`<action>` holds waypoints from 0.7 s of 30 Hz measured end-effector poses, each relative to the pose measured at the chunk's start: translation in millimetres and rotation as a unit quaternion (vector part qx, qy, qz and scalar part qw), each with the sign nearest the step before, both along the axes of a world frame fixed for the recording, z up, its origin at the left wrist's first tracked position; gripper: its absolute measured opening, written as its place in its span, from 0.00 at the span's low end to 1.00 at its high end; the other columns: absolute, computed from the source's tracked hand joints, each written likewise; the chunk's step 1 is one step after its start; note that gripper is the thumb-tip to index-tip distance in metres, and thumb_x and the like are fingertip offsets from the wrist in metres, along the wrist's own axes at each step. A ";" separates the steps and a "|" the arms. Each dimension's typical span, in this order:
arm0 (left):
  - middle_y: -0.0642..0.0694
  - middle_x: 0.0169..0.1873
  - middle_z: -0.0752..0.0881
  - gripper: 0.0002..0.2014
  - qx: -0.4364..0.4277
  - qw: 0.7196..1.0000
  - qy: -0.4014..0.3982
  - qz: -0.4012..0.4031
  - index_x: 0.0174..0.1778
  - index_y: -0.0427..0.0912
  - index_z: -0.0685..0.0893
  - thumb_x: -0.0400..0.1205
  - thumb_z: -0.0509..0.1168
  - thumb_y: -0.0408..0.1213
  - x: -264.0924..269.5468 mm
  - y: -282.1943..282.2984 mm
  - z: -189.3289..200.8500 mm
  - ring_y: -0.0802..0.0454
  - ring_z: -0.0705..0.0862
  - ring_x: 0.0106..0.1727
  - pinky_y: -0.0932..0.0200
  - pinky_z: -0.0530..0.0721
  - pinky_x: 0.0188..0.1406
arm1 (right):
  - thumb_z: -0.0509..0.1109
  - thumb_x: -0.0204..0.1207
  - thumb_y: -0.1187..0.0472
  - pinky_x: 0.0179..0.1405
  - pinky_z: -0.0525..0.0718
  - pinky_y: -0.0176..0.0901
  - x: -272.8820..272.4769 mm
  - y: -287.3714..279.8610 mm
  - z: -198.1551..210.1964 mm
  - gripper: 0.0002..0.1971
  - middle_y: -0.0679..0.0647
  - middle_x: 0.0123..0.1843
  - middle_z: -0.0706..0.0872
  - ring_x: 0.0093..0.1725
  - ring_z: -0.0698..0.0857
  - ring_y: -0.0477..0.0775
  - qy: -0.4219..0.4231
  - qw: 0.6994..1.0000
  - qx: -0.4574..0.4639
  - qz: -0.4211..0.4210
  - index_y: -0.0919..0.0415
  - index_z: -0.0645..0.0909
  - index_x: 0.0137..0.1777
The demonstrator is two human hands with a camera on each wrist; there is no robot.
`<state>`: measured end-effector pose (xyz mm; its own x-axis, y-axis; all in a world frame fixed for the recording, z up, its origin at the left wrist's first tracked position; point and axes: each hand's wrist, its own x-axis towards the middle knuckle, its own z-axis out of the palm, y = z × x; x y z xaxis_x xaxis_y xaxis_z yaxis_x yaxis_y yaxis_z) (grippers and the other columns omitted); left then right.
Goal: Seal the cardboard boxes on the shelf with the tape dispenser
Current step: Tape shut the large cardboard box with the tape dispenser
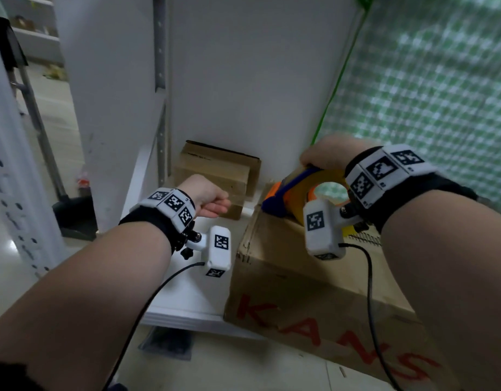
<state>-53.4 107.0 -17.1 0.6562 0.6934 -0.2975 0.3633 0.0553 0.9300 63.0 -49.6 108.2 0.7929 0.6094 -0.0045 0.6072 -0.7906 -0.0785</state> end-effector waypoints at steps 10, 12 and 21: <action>0.44 0.30 0.88 0.06 -0.008 0.999 0.013 -0.030 0.47 0.33 0.85 0.82 0.65 0.32 -0.8 2.3 -21.4 0.55 0.85 0.29 0.60 0.87 0.37 | 0.56 0.78 0.52 0.29 0.70 0.41 -4.1 11.9 -15.8 0.15 0.55 0.35 0.79 0.35 0.78 0.55 -0.082 0.993 -0.087 -0.003 0.59 0.74 0.35; 0.43 0.31 0.88 0.05 -0.024 0.999 -0.002 -0.032 0.48 0.32 0.84 0.81 0.66 0.30 -1.5 3.2 -24.6 0.55 0.84 0.29 0.57 0.88 0.42 | 0.55 0.78 0.53 0.30 0.70 0.41 -6.9 13.1 -16.0 0.15 0.54 0.38 0.81 0.37 0.80 0.55 -0.090 0.992 -0.092 -0.012 0.60 0.76 0.37; 0.44 0.30 0.77 0.04 -0.075 0.994 -0.056 -0.048 0.44 0.34 0.80 0.80 0.61 0.24 -2.6 -1.9 -39.6 0.56 0.70 0.25 0.54 0.89 0.41 | 0.56 0.79 0.46 0.39 0.76 0.45 -16.7 17.4 -26.0 0.18 0.54 0.44 0.84 0.45 0.81 0.56 -0.178 0.970 -0.165 -0.021 0.59 0.80 0.43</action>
